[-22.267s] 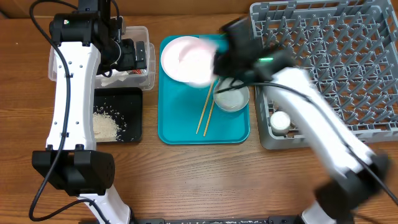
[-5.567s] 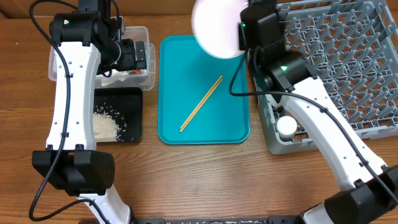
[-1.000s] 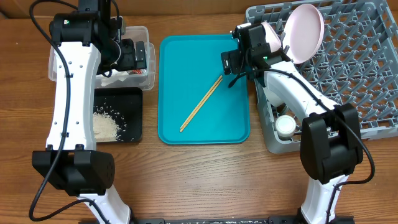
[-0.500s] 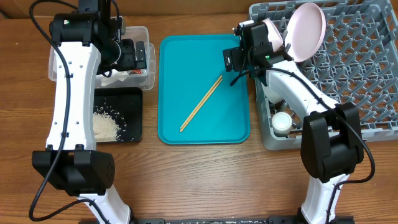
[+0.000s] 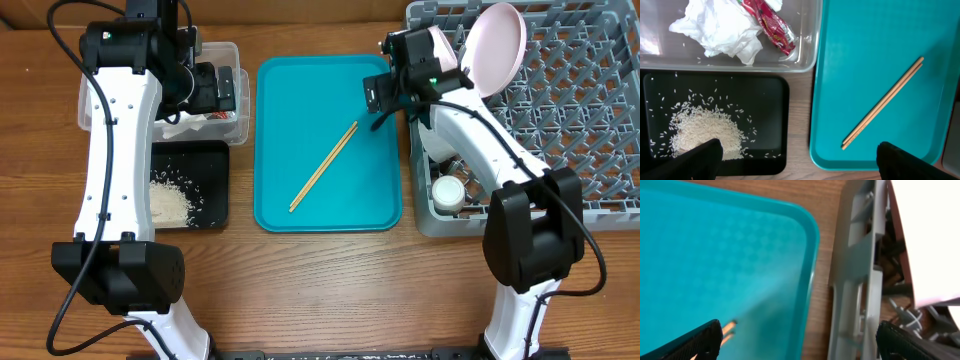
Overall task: Sort waste into correct bins and load items into the dishwasher
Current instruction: 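Move the right gripper left over the wooden chopsticks on the tray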
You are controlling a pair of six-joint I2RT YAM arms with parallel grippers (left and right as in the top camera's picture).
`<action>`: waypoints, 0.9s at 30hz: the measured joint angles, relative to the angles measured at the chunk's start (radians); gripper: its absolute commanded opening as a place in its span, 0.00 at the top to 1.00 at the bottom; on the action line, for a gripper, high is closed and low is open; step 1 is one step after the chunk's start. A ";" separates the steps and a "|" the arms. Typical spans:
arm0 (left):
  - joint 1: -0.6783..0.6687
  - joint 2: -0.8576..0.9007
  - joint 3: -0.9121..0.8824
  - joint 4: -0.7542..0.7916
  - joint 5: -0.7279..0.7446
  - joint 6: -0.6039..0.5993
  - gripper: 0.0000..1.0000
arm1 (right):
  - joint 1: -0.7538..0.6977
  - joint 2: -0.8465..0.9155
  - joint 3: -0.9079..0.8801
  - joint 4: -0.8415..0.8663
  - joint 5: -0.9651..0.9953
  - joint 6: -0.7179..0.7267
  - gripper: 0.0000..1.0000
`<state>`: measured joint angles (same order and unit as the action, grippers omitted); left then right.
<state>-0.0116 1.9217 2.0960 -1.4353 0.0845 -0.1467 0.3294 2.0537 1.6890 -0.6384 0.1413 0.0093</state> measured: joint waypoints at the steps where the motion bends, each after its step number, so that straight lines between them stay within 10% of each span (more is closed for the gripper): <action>1: 0.000 0.000 0.000 0.000 0.000 0.000 0.00 | 0.013 -0.003 0.027 -0.031 0.000 0.018 0.00; 27: 0.000 0.000 0.000 0.000 0.000 0.000 0.00 | 0.206 -0.057 -0.128 -0.138 -0.138 0.798 0.41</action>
<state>-0.0116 1.9217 2.0960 -1.4353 0.0845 -0.1467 0.5350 1.9968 1.5608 -0.7761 0.0032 0.8074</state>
